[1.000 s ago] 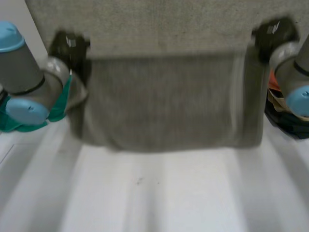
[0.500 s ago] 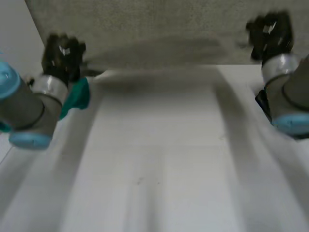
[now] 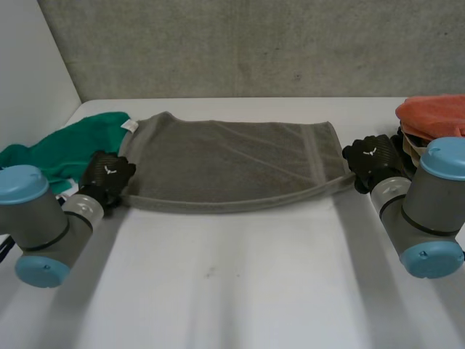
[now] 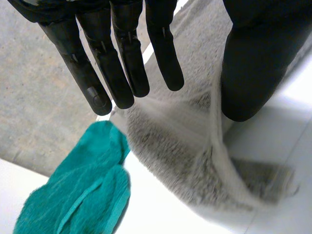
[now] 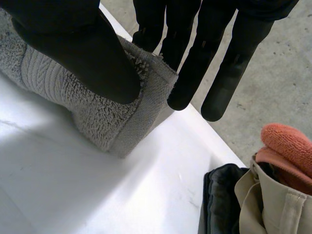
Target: Fold the laundry.
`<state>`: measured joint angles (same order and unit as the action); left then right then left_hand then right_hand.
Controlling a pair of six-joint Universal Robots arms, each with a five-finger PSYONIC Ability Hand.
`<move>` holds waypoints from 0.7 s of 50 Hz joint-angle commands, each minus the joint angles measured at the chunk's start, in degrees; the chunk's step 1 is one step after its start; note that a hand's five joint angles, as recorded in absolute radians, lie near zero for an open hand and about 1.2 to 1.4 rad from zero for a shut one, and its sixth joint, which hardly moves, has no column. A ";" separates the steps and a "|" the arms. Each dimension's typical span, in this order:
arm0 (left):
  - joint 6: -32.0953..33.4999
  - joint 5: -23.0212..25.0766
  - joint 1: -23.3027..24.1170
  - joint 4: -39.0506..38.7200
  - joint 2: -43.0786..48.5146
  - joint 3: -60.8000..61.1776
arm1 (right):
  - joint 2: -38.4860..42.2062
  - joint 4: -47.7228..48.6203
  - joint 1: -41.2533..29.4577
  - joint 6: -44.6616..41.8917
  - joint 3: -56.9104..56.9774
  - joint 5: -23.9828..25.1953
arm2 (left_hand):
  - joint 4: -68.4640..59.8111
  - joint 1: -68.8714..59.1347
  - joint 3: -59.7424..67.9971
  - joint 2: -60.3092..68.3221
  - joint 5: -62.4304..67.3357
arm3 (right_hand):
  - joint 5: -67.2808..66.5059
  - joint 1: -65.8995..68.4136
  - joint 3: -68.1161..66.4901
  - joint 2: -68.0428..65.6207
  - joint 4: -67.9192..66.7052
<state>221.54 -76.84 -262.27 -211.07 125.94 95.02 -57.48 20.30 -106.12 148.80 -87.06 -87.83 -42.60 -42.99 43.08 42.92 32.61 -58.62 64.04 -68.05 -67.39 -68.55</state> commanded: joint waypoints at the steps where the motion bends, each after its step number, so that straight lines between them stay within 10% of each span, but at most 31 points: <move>1: 0.38 -0.07 -1.92 0.22 -0.26 0.69 | -0.09 -0.09 0.04 -0.17 0.05 -0.15 | -5.12 -4.74 4.65 4.81 5.11 | -11.38 15.96 -11.95 -12.61 -11.45; 7: 0.47 0.02 -2.54 0.31 -0.34 2.45 | -0.09 -0.17 -0.05 -0.35 0.05 -0.06 | -10.31 -9.93 9.83 10.00 10.30 | -11.38 15.96 -11.95 -12.61 -11.45; 9: 0.38 0.02 -2.72 0.31 -1.04 3.24 | -0.18 -0.26 -0.05 -0.70 -0.04 -0.06 | -35.88 -35.50 35.40 35.56 35.87 | -11.38 15.96 -11.95 -12.61 -11.45; 21: 1.08 -0.24 -3.51 4.60 -21.07 14.57 | -5.97 -17.81 0.21 -13.34 -0.82 0.03 | -37.40 -37.01 36.92 37.08 37.39 | -11.38 15.96 -11.95 -12.61 -11.45; 29: 14.33 -0.86 -5.87 36.27 -33.83 24.15 | -18.44 -44.71 6.35 -29.77 -10.83 -1.47 | -37.40 -37.01 36.92 37.08 37.39 | -11.38 15.96 -11.95 -12.61 -11.45; 35: 20.51 -0.24 -7.20 43.40 -33.48 23.73 | -20.83 -40.71 9.53 -31.29 -12.69 -0.50 | -37.40 -37.01 36.92 37.08 37.39 | -11.38 15.96 -11.95 -12.61 -11.45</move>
<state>236.13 -77.31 -268.30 -174.82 92.05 119.03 -75.69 -22.30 -99.46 119.26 -97.38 -88.91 -68.73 -66.18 68.22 68.55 56.23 -58.63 64.15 -68.05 -67.39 -68.56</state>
